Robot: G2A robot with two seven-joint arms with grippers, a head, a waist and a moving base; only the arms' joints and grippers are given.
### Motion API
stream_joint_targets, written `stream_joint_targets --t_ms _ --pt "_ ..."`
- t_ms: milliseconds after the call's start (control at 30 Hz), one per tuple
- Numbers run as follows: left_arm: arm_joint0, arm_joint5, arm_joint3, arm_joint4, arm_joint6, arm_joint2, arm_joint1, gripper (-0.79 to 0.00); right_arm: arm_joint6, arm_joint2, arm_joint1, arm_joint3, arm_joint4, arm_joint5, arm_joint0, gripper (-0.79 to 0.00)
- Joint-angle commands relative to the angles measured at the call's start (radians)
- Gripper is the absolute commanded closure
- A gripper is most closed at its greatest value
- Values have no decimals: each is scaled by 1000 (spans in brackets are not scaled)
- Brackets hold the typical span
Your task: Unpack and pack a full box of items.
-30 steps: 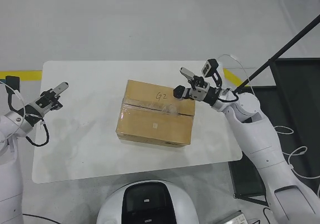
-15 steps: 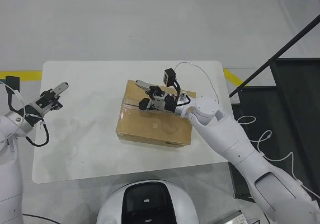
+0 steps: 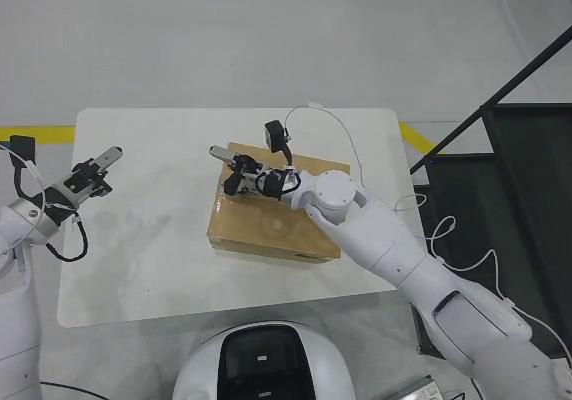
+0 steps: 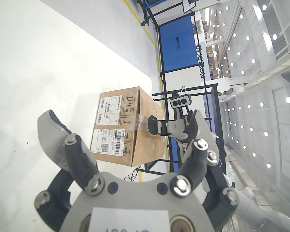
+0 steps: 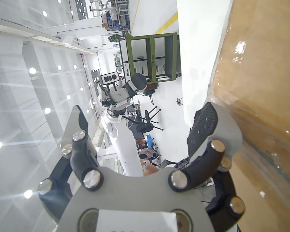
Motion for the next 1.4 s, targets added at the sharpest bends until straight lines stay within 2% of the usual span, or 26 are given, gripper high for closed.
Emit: stream_joint_targets --t_ms 0,233,667,1033,1367 --pt "0 0 0 0 0 0 0 -785 -10 -7 -8 20 -6 11 5 -785" --pt "0 0 0 0 0 0 0 -785 16 25 -10 20 -10 67 -1 -785" --pt "0 0 0 0 0 0 0 -785 6 245 86 -252 -215 304 -189 -785" --pt "0 0 0 0 0 0 0 -785 -27 383 127 -364 -308 363 -319 -785" --pt "0 0 0 0 0 0 0 -785 -68 557 168 -509 -390 429 -491 -785"
